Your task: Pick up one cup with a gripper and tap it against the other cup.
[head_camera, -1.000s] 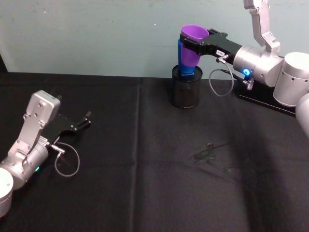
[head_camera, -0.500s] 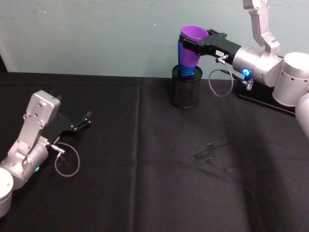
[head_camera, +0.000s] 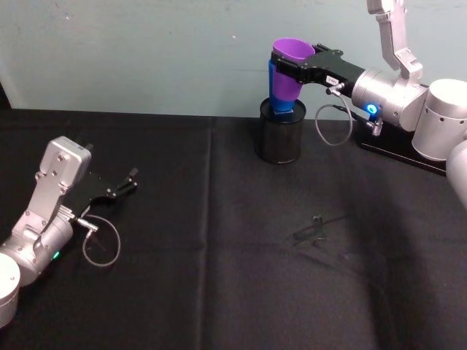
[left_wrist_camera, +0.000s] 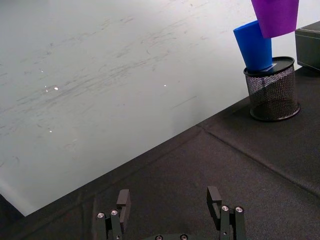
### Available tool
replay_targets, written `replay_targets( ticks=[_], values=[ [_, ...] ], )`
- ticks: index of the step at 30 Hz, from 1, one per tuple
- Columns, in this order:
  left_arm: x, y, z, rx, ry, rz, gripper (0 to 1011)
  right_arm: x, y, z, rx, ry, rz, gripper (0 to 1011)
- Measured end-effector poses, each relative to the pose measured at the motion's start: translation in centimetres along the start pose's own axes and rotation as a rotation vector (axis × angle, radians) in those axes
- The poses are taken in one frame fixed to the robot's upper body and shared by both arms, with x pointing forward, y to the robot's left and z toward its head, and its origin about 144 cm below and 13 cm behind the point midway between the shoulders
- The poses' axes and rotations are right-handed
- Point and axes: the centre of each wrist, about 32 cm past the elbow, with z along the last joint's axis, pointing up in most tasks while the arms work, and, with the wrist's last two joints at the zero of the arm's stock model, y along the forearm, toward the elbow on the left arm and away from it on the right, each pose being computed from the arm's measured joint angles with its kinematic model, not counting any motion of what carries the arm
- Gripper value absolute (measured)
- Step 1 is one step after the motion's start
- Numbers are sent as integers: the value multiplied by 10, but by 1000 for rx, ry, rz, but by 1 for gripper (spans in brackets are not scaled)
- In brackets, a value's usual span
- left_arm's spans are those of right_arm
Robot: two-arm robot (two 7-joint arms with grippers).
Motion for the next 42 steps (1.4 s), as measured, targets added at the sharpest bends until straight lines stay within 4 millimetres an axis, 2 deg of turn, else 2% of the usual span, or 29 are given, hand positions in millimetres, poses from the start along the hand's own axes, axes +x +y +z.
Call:
replay_targets(
  ticks=[42],
  values=[
    [0, 0, 0, 0, 0, 0, 1005, 0, 0, 0, 0, 0, 0, 720]
  ],
)
